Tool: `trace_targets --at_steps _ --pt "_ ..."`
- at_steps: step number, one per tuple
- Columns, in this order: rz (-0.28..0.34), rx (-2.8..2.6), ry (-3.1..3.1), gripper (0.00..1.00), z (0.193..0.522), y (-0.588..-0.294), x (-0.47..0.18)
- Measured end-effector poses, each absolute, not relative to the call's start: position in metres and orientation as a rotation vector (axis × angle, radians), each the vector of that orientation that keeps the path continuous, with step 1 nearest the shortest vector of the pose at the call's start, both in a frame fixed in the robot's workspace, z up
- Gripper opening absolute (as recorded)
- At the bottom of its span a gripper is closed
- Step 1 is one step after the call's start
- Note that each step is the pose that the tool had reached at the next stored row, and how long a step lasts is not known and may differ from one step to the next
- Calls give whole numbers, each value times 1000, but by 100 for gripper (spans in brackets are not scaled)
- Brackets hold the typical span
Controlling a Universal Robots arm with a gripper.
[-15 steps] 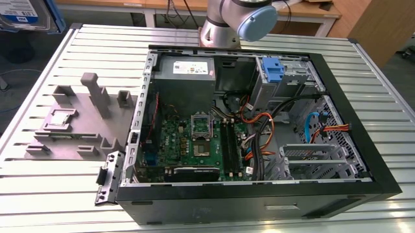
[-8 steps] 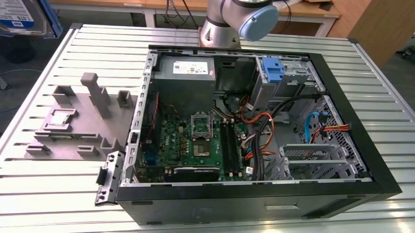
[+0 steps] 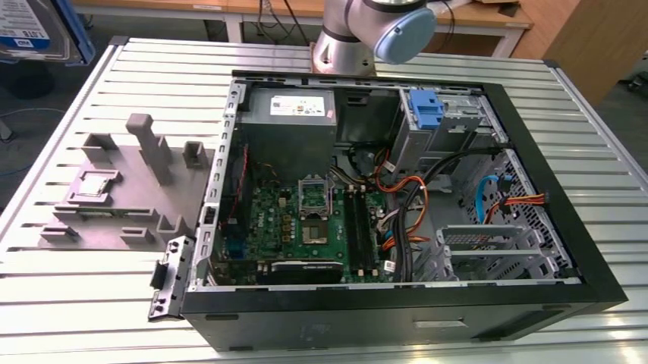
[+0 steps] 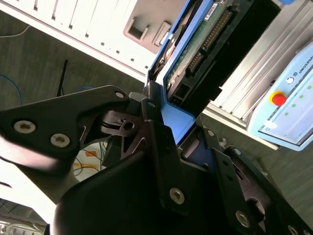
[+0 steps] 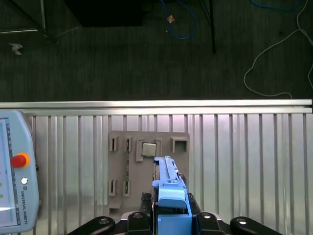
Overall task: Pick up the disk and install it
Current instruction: 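Pick up the disk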
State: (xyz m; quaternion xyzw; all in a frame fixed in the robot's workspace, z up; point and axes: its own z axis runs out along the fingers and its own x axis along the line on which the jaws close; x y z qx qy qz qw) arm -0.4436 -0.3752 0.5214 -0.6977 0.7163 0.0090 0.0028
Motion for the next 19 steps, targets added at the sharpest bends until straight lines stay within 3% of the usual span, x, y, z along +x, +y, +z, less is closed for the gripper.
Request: trace_targets --at_steps 19 --pt "29 -2188 2247 36 520 -389 -420"
